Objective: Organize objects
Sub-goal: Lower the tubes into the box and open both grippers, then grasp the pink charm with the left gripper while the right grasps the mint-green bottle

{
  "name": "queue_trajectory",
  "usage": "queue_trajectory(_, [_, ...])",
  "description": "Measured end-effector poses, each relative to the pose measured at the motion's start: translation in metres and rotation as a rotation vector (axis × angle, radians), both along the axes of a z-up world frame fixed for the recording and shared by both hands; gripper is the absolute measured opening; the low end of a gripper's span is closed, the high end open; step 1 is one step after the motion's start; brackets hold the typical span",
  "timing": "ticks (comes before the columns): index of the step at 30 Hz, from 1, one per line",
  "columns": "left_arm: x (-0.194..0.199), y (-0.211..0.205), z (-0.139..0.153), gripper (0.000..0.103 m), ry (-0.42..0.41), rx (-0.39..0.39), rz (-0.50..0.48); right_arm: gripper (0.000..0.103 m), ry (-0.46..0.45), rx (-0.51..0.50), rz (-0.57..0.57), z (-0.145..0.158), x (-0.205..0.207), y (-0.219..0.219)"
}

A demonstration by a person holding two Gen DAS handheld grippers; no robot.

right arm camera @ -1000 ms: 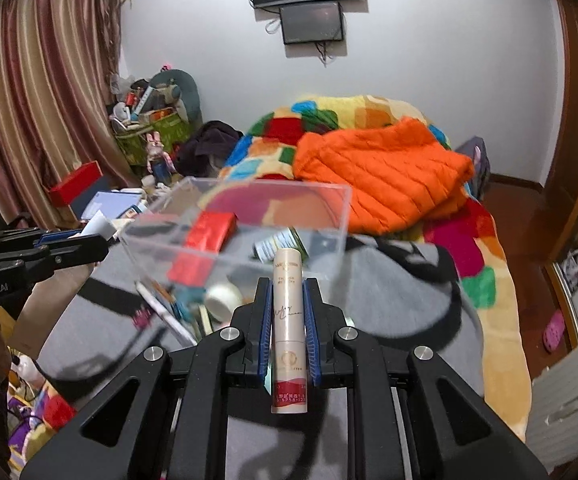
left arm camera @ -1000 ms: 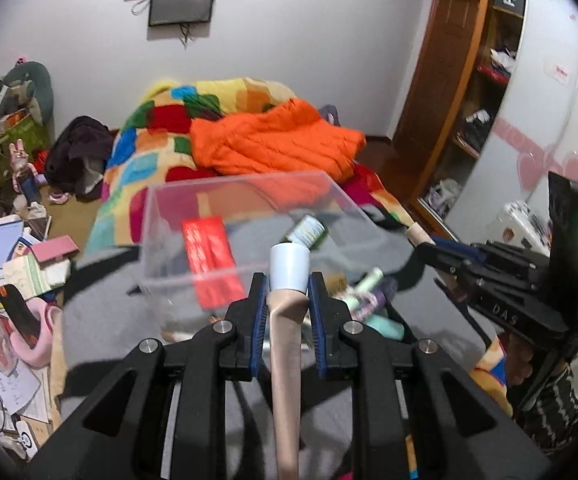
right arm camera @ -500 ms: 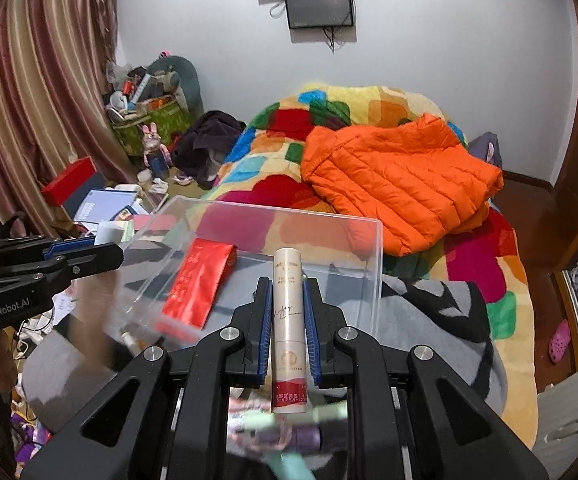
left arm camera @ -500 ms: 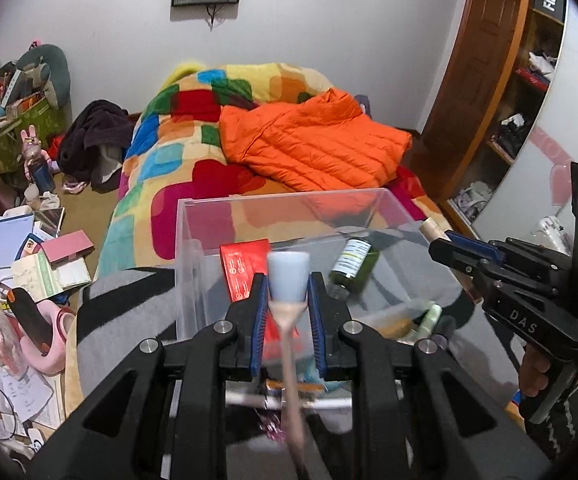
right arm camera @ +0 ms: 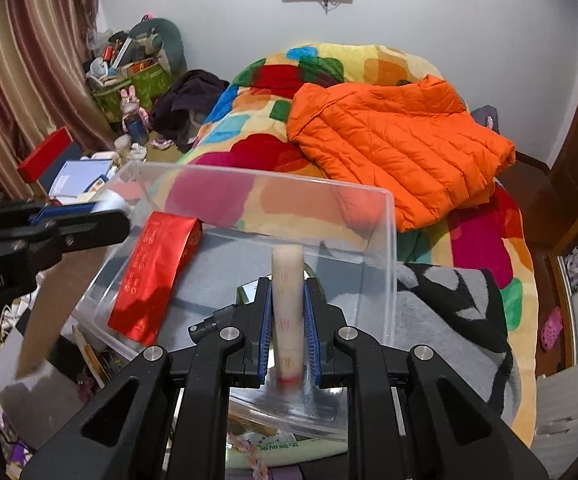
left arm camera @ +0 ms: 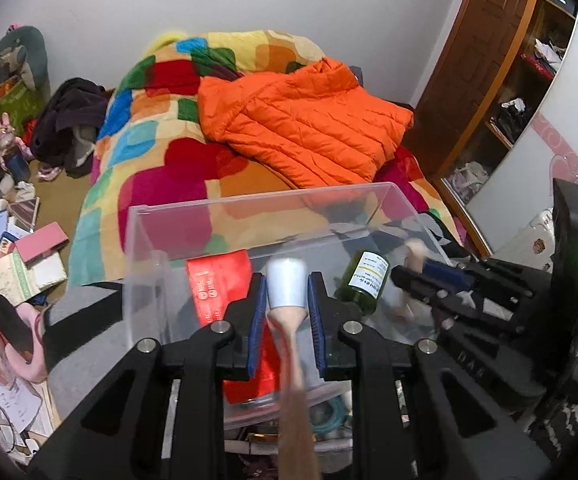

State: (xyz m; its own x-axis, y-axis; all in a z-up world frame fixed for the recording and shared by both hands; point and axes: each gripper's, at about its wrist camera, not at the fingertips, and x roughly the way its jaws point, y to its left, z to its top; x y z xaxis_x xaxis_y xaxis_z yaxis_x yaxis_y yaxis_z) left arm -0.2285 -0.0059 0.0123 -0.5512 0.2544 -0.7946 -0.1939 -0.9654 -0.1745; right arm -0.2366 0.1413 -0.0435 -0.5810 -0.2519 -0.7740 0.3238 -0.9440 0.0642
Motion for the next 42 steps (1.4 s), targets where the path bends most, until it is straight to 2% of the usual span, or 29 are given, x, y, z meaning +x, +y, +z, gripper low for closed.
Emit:
queue_trajectory(7, [0.020,0.010,0.017,0.020,0.072,-0.045,-0.021,0.014,0.030,-0.008,0.013,0.010,0.010,0.002])
queue_trajectory(12, [0.042,0.007,0.021,0.021,0.090,-0.044,-0.014,0.014,0.051,-0.036,0.022,0.022,0.027,0.011])
queue_trajectory(14, [0.053,0.005,0.021,0.027,0.100,-0.038,-0.011,0.015,0.064,-0.032,0.029,0.026,0.037,0.014])
queue_trajectory(19, [0.081,-0.003,0.019,0.038,0.119,-0.040,0.012,0.029,0.112,0.001,0.034,0.032,0.065,0.025])
queue_trajectory(22, [0.097,-0.007,0.015,0.046,0.125,-0.047,0.024,0.033,0.119,0.002,0.033,0.032,0.079,0.032])
queue_trajectory(26, [0.119,-0.010,0.004,0.049,0.131,-0.094,0.037,0.034,0.106,-0.007,0.021,0.026,0.096,0.044])
queue_trajectory(32, [0.143,-0.015,-0.027,0.052,0.069,-0.112,0.044,0.039,0.059,-0.012,0.027,0.008,0.119,0.058])
queue_trajectory(35, [0.148,-0.018,-0.044,0.052,0.028,-0.107,0.052,0.047,0.012,-0.029,0.045,-0.005,0.128,0.060])
queue_trajectory(42, [0.140,-0.021,-0.079,0.052,-0.066,-0.088,0.071,0.047,-0.056,-0.009,0.079,-0.037,0.136,0.054])
